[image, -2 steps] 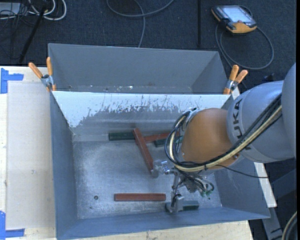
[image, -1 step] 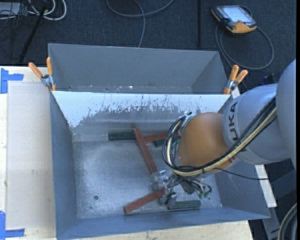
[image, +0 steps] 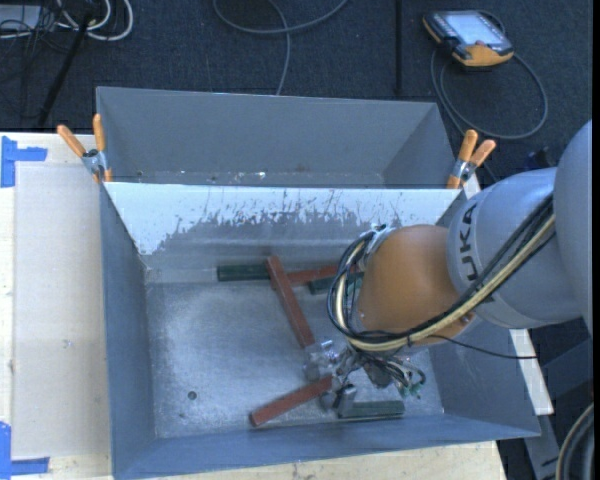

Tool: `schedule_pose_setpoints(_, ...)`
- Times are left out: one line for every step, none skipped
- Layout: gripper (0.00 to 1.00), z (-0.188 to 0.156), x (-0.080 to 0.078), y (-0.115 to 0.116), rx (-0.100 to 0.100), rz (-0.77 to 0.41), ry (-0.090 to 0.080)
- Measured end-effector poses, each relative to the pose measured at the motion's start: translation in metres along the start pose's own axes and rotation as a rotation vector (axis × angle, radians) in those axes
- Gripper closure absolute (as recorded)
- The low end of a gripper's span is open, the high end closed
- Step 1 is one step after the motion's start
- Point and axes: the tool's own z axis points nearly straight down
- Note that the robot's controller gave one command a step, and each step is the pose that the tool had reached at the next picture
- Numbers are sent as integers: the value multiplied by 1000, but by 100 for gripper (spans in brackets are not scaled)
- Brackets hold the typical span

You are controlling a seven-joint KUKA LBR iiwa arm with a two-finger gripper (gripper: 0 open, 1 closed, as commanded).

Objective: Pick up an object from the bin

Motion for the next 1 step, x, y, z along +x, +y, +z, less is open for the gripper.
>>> schedule_pose_setpoints(100,-138,-63,-16,3,-108,0)
